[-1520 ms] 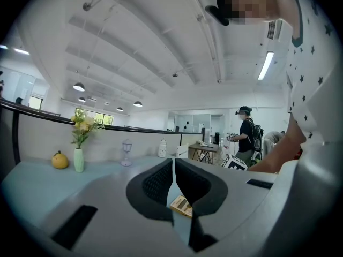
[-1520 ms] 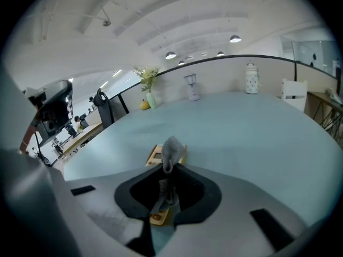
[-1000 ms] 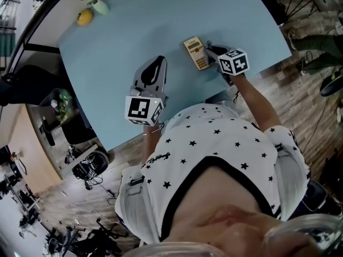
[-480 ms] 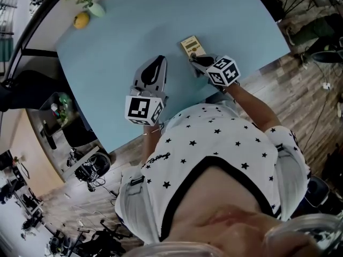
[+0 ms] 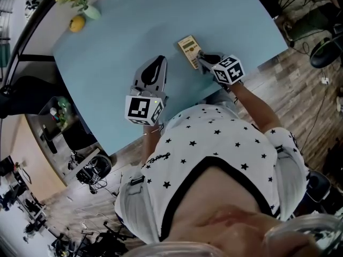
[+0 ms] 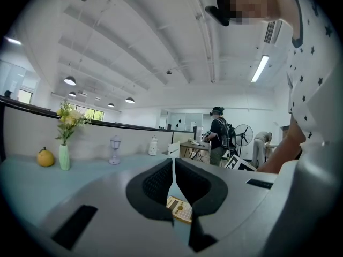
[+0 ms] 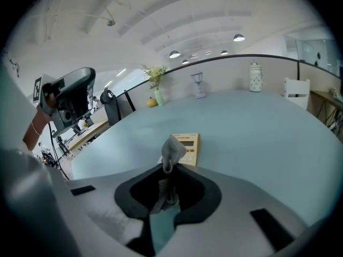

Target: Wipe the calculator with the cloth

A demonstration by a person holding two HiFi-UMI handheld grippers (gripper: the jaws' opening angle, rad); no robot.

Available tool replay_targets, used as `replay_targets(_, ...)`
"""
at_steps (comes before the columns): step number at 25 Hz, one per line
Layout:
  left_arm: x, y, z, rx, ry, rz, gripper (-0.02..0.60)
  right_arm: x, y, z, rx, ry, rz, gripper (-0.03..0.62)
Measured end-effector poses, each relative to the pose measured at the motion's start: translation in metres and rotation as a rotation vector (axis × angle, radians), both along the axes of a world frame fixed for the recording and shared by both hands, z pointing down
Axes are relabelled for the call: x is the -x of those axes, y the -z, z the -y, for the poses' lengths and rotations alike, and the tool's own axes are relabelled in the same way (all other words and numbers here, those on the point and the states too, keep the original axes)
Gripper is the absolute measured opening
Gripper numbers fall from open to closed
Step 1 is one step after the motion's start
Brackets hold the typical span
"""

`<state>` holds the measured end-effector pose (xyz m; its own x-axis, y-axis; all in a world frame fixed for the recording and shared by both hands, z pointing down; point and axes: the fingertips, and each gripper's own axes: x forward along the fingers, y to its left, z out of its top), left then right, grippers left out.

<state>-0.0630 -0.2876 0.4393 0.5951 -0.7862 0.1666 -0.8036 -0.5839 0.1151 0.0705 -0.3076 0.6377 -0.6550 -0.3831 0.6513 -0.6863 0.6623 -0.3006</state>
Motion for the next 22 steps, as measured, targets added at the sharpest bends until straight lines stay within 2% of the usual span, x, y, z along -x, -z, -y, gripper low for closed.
replay_targets(6,-0.001,0.000,0.002,0.003,-0.002,0.001,0.040,-0.028,-0.003,0.012,-0.002,-0.078,-0.019,0.052)
replay_targets(16,0.000,0.000,0.003,0.001,0.008,0.000,0.040,-0.032,0.000,0.019,-0.020,-0.084,-0.027,0.052)
replay_targets(19,-0.001,-0.001,0.005,0.001,0.004,-0.003,0.040,-0.033,0.028,0.035,-0.068,-0.143,0.050,0.052)
replay_targets(22,-0.005,-0.001,0.008,-0.002,-0.002,-0.008,0.040,-0.029,0.073,0.051,-0.193,-0.168,0.112,0.052)
